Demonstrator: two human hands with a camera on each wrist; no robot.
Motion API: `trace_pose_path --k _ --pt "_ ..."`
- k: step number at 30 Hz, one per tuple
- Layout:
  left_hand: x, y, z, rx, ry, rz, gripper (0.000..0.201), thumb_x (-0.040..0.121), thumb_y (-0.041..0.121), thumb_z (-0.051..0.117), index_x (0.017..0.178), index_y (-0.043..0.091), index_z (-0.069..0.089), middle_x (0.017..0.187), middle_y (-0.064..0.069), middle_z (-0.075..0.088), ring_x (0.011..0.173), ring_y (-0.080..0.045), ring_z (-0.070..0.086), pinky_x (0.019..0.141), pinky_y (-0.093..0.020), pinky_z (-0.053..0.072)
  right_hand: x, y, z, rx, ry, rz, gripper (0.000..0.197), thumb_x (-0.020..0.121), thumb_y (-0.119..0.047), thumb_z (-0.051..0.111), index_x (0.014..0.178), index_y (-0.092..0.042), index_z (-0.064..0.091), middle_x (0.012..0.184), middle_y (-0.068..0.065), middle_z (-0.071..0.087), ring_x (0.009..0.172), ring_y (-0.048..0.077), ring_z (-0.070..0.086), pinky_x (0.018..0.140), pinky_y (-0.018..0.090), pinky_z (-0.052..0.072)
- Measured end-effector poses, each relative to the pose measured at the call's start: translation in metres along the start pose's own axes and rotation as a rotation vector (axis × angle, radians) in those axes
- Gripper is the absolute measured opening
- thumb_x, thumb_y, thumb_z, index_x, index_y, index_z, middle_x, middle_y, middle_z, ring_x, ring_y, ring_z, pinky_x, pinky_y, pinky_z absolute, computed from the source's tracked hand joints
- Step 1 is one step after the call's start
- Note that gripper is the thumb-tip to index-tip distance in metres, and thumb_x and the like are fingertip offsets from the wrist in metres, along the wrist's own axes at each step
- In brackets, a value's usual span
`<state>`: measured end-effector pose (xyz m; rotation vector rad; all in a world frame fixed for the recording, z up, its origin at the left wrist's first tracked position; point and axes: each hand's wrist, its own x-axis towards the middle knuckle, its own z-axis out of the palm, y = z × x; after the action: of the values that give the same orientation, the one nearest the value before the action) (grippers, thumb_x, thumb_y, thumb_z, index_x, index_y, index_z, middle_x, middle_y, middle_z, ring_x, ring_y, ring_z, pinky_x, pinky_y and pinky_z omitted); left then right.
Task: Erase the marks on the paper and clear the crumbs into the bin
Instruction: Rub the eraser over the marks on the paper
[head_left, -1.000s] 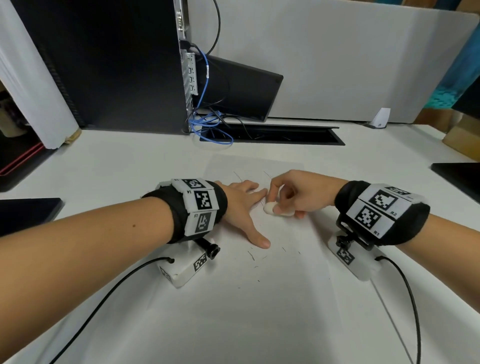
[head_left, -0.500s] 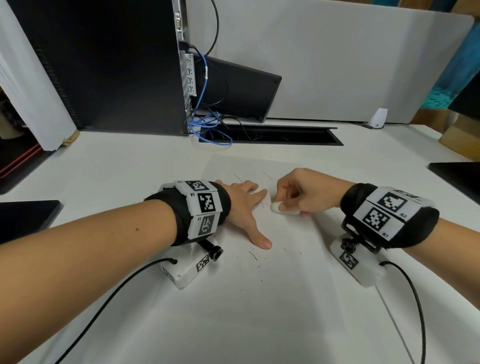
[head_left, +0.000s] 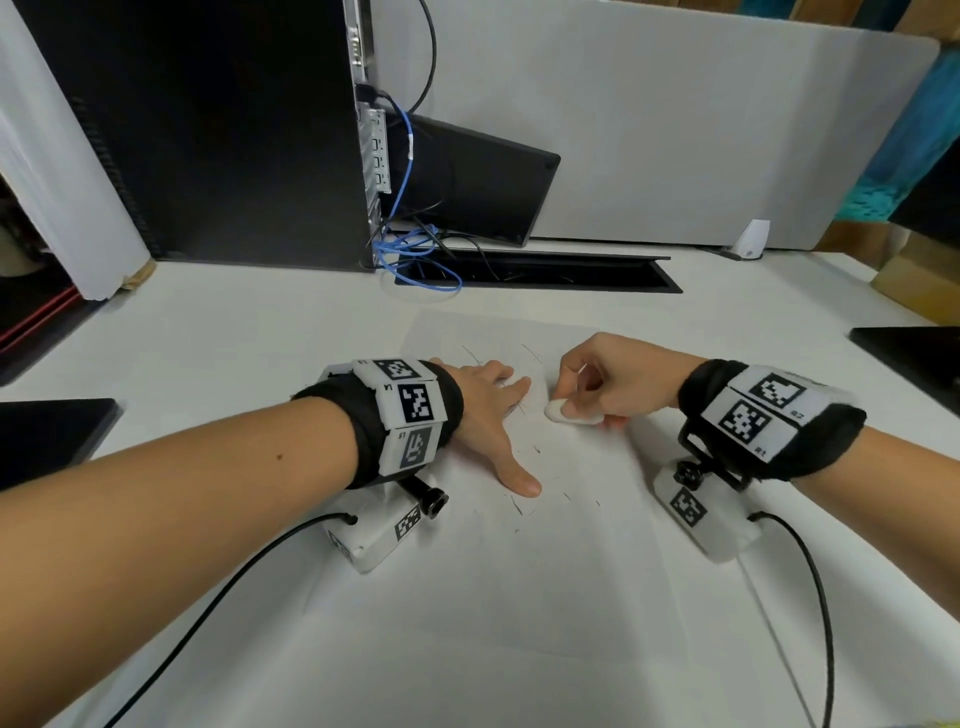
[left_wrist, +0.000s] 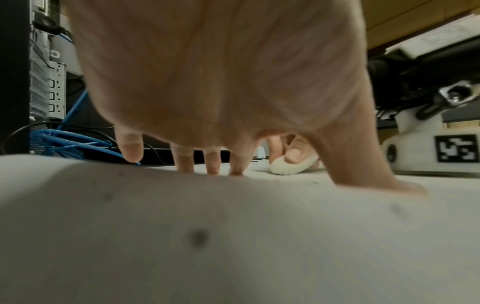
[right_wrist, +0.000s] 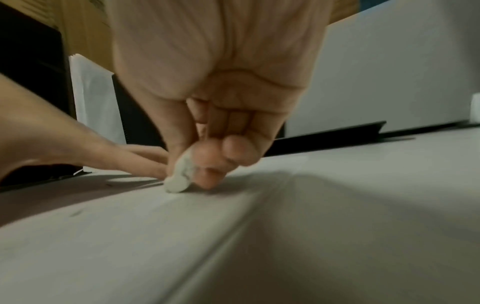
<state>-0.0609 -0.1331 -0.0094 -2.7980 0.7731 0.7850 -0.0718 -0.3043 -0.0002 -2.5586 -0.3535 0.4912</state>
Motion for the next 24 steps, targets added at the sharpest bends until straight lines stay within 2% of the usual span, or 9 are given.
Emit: trace_pose_path --k 4,8,11,15,19,22,24 --pt "0.001 0.0 0.001 -0.007 -0.01 -0.001 0.118 0.064 0.076 0.06 0.147 0.034 -0.014 0.157 0.01 -0.013 0.146 -0.014 -0.006 0.117 -0.05 0.001 -0.002 -0.005 0.008 0.046 -0.102 -0.017 0.016 0.085 -0.011 0.065 0.071 -0.018 0.06 0.053 -0.001 0.057 0.045 0.013 0.053 0.046 0.019 0.047" --pt "0.001 0.0 0.0 -0.013 -0.005 -0.001 0.118 0.064 0.075 0.06 0.147 0.035 -0.013 0.157 0.01 -0.013 0.146 -0.014 -0.005 0.117 -0.049 0.002 0.003 -0.007 0.003 -0.05 0.034 -0.024 0.014 0.086 -0.019 0.064 0.074 -0.019 0.058 0.057 0.001 0.058 0.048 0.015 0.054 0.048 0.015 0.045" --pt "0.002 -0.001 0.001 -0.023 -0.006 0.009 0.116 0.063 0.075 0.061 0.148 0.038 -0.01 0.158 0.01 -0.012 0.146 -0.015 -0.004 0.117 -0.05 0.002 0.002 -0.012 0.011 0.015 -0.073 -0.054 0.016 0.085 -0.012 0.063 0.071 -0.016 0.057 0.053 -0.002 0.056 0.044 0.013 0.051 0.047 0.02 0.045" --pt "0.001 -0.001 0.0 0.001 0.006 0.005 0.117 0.064 0.075 0.06 0.148 0.035 -0.011 0.158 0.01 -0.01 0.146 -0.015 -0.002 0.117 -0.048 0.004 0.006 -0.012 0.007 -0.059 0.046 -0.051 0.007 0.086 -0.017 0.063 0.081 -0.012 0.06 0.058 0.002 0.059 0.046 0.013 0.053 0.048 0.016 0.045" --pt "0.001 0.0 0.0 -0.009 0.008 0.018 0.111 0.064 0.075 0.061 0.148 0.037 -0.002 0.158 0.009 -0.007 0.146 -0.018 0.004 0.116 -0.051 0.009 0.005 -0.014 0.014 0.011 -0.091 -0.073 0.006 0.086 -0.011 0.062 0.081 -0.009 0.059 0.058 0.006 0.057 0.047 0.018 0.051 0.046 0.016 0.044" --pt "0.001 0.0 0.0 0.004 0.015 0.01 0.116 0.063 0.076 0.06 0.149 0.035 -0.008 0.158 0.009 -0.007 0.146 -0.017 0.003 0.116 -0.05 0.009 0.006 -0.01 0.008 -0.051 -0.011 -0.059 0.007 0.087 -0.018 0.063 0.083 -0.013 0.06 0.06 0.007 0.058 0.05 0.019 0.053 0.047 0.013 0.042" --pt "0.0 0.0 0.001 -0.009 0.013 0.017 0.116 0.063 0.075 0.061 0.149 0.035 -0.007 0.158 0.009 -0.008 0.146 -0.017 0.002 0.117 -0.049 0.009 0.004 -0.011 0.009 -0.041 -0.053 -0.074 0.012 0.086 -0.014 0.063 0.075 -0.016 0.059 0.053 0.001 0.057 0.045 0.016 0.051 0.046 0.015 0.042"
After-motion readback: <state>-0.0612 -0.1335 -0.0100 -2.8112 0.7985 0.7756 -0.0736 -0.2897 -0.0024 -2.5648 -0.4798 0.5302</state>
